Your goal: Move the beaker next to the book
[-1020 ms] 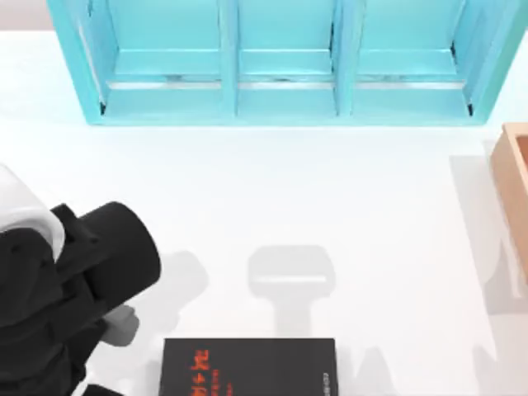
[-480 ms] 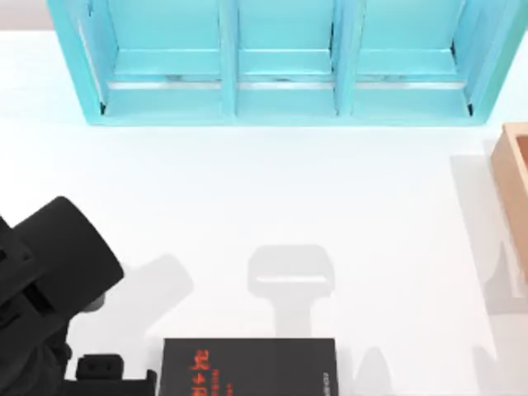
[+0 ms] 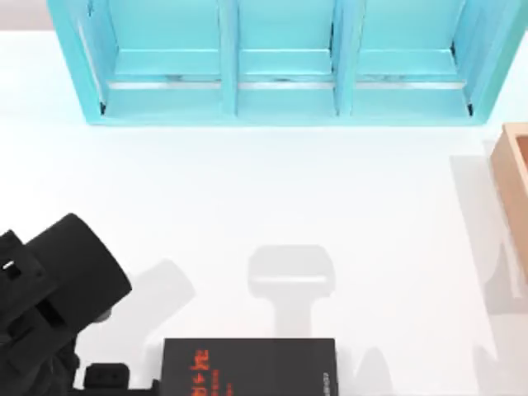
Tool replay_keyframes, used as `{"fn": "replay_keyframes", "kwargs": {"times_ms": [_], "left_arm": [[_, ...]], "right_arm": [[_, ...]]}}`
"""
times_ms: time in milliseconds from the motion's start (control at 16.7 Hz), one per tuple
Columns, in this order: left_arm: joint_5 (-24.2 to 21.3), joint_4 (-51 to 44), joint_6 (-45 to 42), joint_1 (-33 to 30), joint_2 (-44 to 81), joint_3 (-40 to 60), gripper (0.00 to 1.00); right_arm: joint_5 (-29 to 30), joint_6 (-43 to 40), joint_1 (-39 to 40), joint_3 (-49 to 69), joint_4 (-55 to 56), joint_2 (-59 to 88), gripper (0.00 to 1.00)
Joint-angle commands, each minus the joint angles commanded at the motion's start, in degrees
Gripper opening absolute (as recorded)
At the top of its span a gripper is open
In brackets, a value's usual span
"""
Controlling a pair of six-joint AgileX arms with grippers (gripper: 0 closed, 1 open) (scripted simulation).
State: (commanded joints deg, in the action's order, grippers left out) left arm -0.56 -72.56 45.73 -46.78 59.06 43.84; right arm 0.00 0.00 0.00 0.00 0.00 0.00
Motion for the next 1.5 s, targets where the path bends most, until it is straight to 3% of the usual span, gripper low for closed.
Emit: {"fn": "replay_keyframes", "kwargs": {"times_ms": [300, 600, 1380, 1500], "left_arm": [[0.0, 10.9, 0.1, 0.2, 1.0, -9.1, 0.00], [0.0, 11.8, 0.2, 0.2, 1.3, -10.0, 0.00], [0.0, 11.8, 0.2, 0.2, 1.3, -10.0, 0.98], [0.0, 11.8, 0.2, 0.2, 1.3, -10.0, 1.00]], "right_arm": [[0.0, 0.0, 0.0, 0.0, 0.0, 0.0, 1.00], [0.0, 0.0, 0.0, 0.0, 0.0, 0.0, 1.00], [0.0, 0.0, 0.0, 0.0, 0.0, 0.0, 1.00], [0.0, 0.0, 0.0, 0.0, 0.0, 0.0, 1.00]]}}
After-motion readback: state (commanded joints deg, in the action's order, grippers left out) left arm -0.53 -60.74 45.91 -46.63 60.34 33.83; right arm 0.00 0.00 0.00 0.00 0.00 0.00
